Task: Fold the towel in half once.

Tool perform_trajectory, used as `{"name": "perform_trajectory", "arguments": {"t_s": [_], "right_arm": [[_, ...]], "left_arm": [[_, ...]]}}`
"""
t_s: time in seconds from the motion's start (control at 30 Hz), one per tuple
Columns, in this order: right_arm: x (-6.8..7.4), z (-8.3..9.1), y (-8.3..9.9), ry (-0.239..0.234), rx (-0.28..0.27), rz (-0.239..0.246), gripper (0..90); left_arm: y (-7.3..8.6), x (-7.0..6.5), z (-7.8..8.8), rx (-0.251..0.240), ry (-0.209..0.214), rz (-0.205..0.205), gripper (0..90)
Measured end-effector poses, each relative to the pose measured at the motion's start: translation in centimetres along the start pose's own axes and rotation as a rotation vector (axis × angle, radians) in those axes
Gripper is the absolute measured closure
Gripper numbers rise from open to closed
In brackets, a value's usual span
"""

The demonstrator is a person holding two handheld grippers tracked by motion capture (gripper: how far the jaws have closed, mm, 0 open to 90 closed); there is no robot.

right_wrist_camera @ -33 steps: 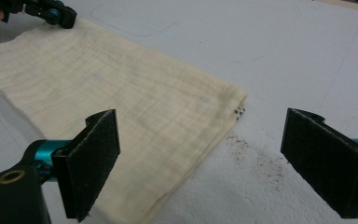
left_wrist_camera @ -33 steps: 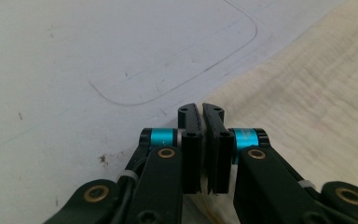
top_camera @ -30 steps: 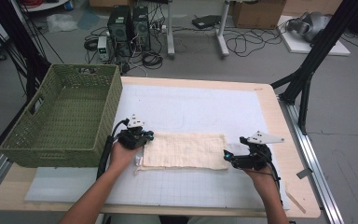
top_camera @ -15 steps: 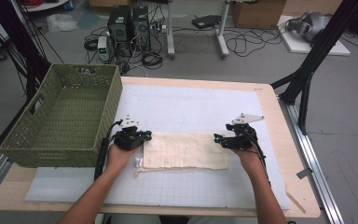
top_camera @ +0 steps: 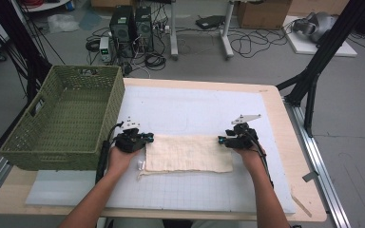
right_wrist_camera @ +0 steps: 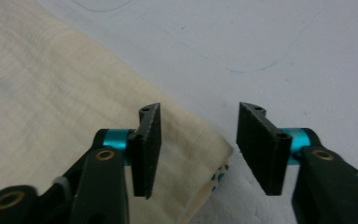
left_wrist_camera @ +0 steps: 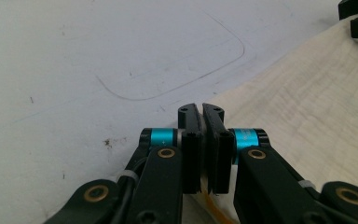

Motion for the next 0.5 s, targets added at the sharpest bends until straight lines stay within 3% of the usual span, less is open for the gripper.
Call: {"name": "perform_trajectory", "arguments": {"t_s": [0.1,0.3,0.43,0.5], "right_arm": [[-0.05,-0.09,-0.01,0.001,0.0,0.01,55.0],[-0.39,-0.69,0.46,-0.01,0.023,-0.019,59.1],[-0.18,-0.69,0.64,-0.035,0.001,-0.017,70.6],[0.03,-0.64,0.81,-0.055,-0.011,-0.01,81.6]], "left_arm": [[0.03,0.02,-0.08,-0.001,-0.003,0.005,85.6],[0.12,0.09,-0.1,0.009,-0.006,0.001,85.7],[0.14,0.16,-0.16,0.008,-0.007,0.01,85.7],[0.16,0.2,-0.16,0.009,-0.007,0.01,85.9]]}}
Point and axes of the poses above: each handheld gripper's, and its own axes: z roughly backward along the jaws, y roughly out of its underside, x roughly to its left, the point moved 6 cm from there along -z, roughly forward along the jaws, and after that the axes turned 2 degrees about x, right-handed, at the moved point
